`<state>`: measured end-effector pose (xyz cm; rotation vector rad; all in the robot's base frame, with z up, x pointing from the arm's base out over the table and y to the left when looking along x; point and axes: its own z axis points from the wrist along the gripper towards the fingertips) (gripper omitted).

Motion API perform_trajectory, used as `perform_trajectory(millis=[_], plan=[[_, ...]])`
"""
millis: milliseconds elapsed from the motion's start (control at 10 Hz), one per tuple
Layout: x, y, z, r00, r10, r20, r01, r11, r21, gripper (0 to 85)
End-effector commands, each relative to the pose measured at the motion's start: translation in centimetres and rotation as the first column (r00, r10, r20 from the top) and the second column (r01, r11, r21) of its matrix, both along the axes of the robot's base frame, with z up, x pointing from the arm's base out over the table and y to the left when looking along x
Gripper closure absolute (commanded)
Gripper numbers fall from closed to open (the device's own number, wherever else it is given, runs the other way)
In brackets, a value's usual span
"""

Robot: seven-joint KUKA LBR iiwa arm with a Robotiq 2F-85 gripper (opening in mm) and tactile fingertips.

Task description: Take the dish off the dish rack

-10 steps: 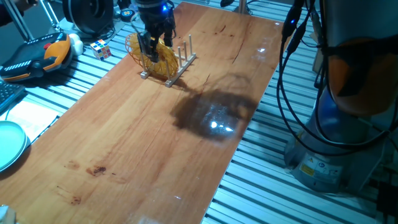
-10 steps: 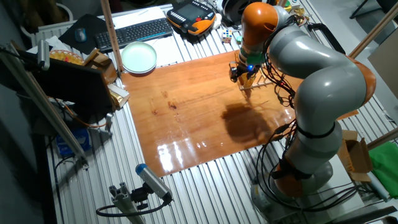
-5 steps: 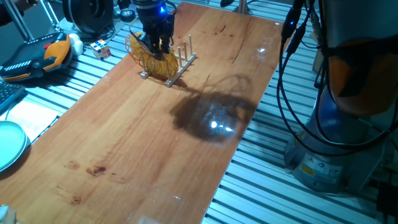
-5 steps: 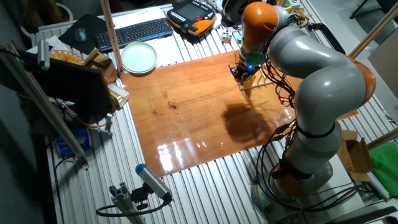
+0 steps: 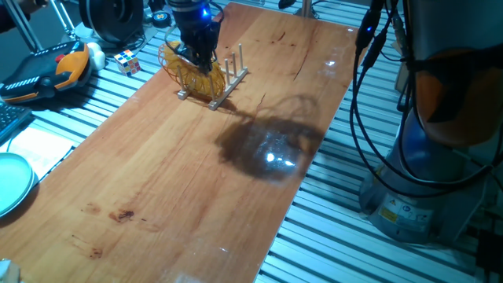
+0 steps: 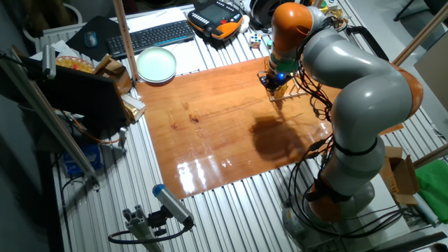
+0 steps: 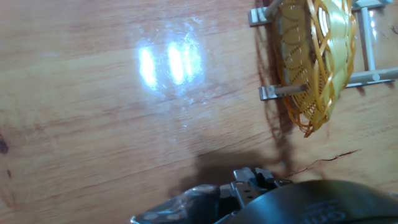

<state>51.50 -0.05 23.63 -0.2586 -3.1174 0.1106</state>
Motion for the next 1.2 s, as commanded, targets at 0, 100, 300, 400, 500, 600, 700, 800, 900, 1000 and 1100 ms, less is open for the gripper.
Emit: perform_trajectory(millis=[0,100,300,400,500,600,700,800,900,1000,1100], plan=[[0.02,0.0,0.0,1.000,-0.006,0.005,0.006,1.000,-0.012,84.3],[0.07,-0.1,-0.1,1.000,-0.015,0.012,0.015,0.999,-0.029,84.3],[0.16,-0.2,-0.3,0.999,-0.041,0.033,0.043,0.996,-0.074,84.3],[0.27,-0.2,-0.3,0.997,-0.061,0.046,0.065,0.993,-0.098,84.3],[0.50,-0.3,-0.5,0.994,-0.092,0.058,0.099,0.988,-0.120,84.3],[0.67,-0.5,-0.8,0.991,-0.115,0.073,0.124,0.983,-0.138,84.3],[0.78,-0.8,-1.2,0.987,-0.134,0.088,0.146,0.978,-0.147,84.3],[0.94,-1.1,-1.6,0.982,-0.155,0.104,0.170,0.974,-0.153,84.3],[1.12,-1.4,-2.0,0.976,-0.180,0.122,0.199,0.967,-0.162,84.3],[1.21,-1.6,-2.2,0.969,-0.207,0.134,0.228,0.959,-0.168,84.3],[1.26,-1.9,-2.3,0.964,-0.228,0.140,0.251,0.952,-0.174,84.3]])
